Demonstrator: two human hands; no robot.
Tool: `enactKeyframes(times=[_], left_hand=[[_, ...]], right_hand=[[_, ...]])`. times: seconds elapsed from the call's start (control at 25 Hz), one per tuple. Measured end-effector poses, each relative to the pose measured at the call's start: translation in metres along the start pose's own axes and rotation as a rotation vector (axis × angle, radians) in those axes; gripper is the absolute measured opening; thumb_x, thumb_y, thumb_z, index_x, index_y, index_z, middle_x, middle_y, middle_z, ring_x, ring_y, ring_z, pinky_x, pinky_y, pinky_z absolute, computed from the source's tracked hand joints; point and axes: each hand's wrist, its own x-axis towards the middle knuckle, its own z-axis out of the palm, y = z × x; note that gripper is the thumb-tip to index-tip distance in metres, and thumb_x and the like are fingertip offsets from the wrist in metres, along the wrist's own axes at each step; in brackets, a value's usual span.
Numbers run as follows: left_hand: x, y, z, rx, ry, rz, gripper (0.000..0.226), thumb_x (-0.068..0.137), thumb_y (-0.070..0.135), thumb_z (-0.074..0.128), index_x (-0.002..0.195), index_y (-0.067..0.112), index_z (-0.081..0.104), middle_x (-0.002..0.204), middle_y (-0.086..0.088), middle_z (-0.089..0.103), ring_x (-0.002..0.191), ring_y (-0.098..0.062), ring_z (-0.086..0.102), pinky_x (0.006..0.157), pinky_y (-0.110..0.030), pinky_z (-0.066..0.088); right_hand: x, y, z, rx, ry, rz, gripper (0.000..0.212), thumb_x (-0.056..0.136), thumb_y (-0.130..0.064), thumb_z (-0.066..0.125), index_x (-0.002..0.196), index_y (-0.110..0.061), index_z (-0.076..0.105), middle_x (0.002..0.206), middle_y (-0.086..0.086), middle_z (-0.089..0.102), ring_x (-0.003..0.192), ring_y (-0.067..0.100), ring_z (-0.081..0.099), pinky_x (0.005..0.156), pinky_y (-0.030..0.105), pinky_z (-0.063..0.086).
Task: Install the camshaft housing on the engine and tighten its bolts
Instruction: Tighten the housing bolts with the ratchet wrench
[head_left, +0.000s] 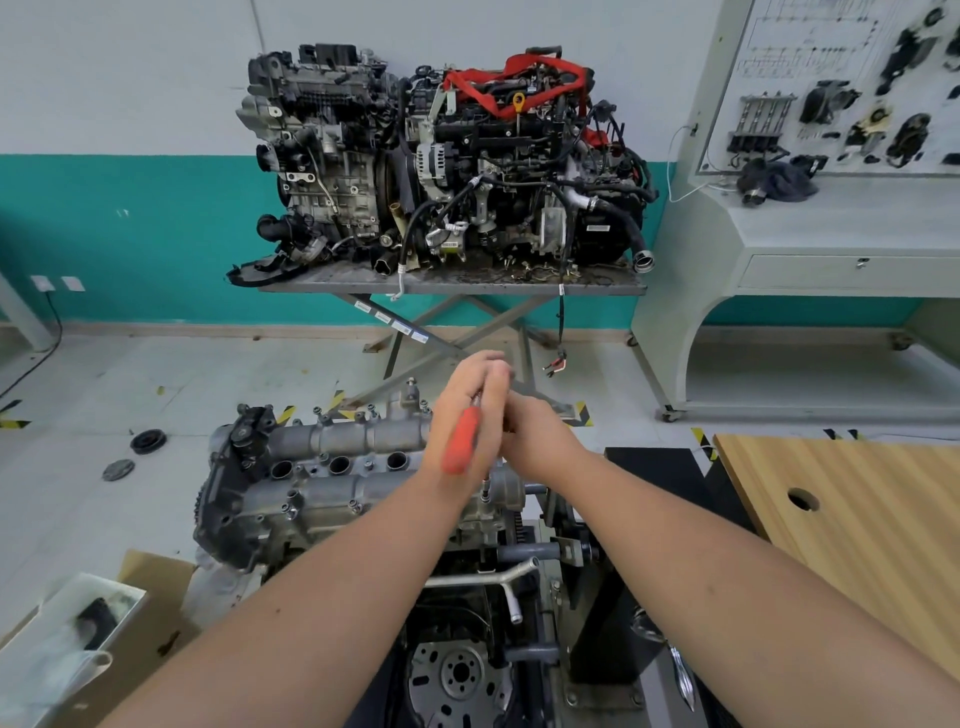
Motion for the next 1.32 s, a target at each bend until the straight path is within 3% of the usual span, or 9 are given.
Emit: enactKeyframes(times=[0.2, 0.44, 0.56, 0.72, 0.84, 0.92, 1.04, 1.2, 1.32], left_hand=[[0.013, 0.006, 0.001, -0.724, 0.110, -0.565, 0.018, 0.101, 0.026, 0.056, 0.101, 0.012, 0.067, 0.090, -0.004, 0.075, 0.068, -0.015, 0.065, 0.056, -0.026, 0.054], [0.038, 0.024, -0.011, -0.298, -0.001, -0.744, 0.019, 0.101, 0.024, 0.051, 0.091, 0.009, 0.057, 0.059, 0.001, 0.069, 0.046, -0.014, 0.060, 0.049, -0.024, 0.048], [0.051, 0.036, -0.017, 0.250, -0.266, -0.616, 0.024, 0.095, 0.018, 0.044, 0.078, 0.010, 0.060, 0.055, 0.004, 0.067, 0.054, -0.014, 0.057, 0.055, -0.027, 0.038], [0.066, 0.046, -0.014, 1.070, -0.610, -0.177, 0.017, 0.099, 0.015, 0.042, 0.097, 0.010, 0.058, 0.083, -0.004, 0.064, 0.069, -0.021, 0.056, 0.057, -0.032, 0.041], [0.052, 0.036, -0.015, 1.343, -0.558, 0.224, 0.016, 0.104, 0.033, 0.040, 0.094, 0.022, 0.047, 0.088, 0.002, 0.056, 0.076, -0.021, 0.052, 0.064, -0.035, 0.038], [0.037, 0.021, -0.019, 1.262, -0.419, 0.453, 0.026, 0.101, 0.041, 0.047, 0.089, 0.021, 0.057, 0.090, 0.000, 0.051, 0.088, -0.023, 0.048, 0.069, -0.034, 0.036], [0.015, -0.001, -0.020, 0.787, -0.216, 0.476, 0.034, 0.093, 0.034, 0.065, 0.076, 0.005, 0.067, 0.096, -0.008, 0.060, 0.096, -0.028, 0.050, 0.078, -0.035, 0.040], [-0.005, -0.011, -0.011, 0.232, -0.145, 0.282, 0.018, 0.096, 0.021, 0.053, 0.091, 0.015, 0.069, 0.122, 0.004, 0.058, 0.118, -0.008, 0.052, 0.099, -0.014, 0.034], [-0.006, -0.005, -0.001, -0.203, 0.015, -0.089, 0.028, 0.100, 0.034, 0.045, 0.092, 0.030, 0.071, 0.106, 0.011, 0.071, 0.098, -0.011, 0.067, 0.091, -0.032, 0.052]], right_hand=[[-0.002, 0.001, 0.003, -0.017, 0.009, 0.030, 0.005, 0.088, -0.024, 0.065, 0.090, -0.024, 0.060, 0.085, 0.006, 0.071, 0.079, 0.025, 0.065, 0.071, 0.038, 0.052], [-0.002, -0.007, 0.006, -0.212, -0.141, -0.030, 0.017, 0.098, -0.030, 0.054, 0.097, -0.013, 0.057, 0.091, 0.008, 0.065, 0.088, 0.030, 0.061, 0.072, 0.037, 0.049], [-0.002, -0.009, 0.003, -0.277, -0.197, -0.033, 0.035, 0.103, -0.035, 0.049, 0.104, -0.003, 0.062, 0.099, 0.015, 0.066, 0.094, 0.030, 0.061, 0.083, 0.043, 0.051], [0.003, -0.014, 0.005, -0.307, -0.268, -0.017, 0.038, 0.104, -0.035, 0.046, 0.099, -0.001, 0.063, 0.095, 0.017, 0.067, 0.089, 0.030, 0.062, 0.082, 0.041, 0.051], [0.007, -0.018, 0.007, -0.156, -0.256, 0.046, 0.023, 0.103, -0.022, 0.043, 0.092, -0.010, 0.060, 0.097, 0.013, 0.064, 0.088, 0.026, 0.056, 0.078, 0.039, 0.047], [0.009, -0.020, 0.004, -0.124, -0.247, 0.118, 0.021, 0.101, -0.008, 0.037, 0.097, -0.013, 0.057, 0.103, 0.010, 0.059, 0.094, 0.022, 0.051, 0.079, 0.033, 0.038], [0.010, -0.011, 0.018, -0.314, -0.082, 0.171, 0.027, 0.100, 0.002, 0.039, 0.115, -0.013, 0.056, 0.108, -0.001, 0.059, 0.099, 0.013, 0.057, 0.081, 0.021, 0.042], [0.020, -0.013, 0.034, -0.006, 0.034, 0.272, 0.031, 0.099, 0.007, 0.043, 0.126, 0.001, 0.056, 0.122, 0.009, 0.059, 0.110, 0.022, 0.059, 0.096, 0.027, 0.047], [0.013, -0.006, 0.016, -0.136, -0.243, 0.157, 0.028, 0.099, -0.009, 0.044, 0.118, -0.002, 0.062, 0.117, 0.017, 0.065, 0.109, 0.034, 0.061, 0.095, 0.044, 0.050]])
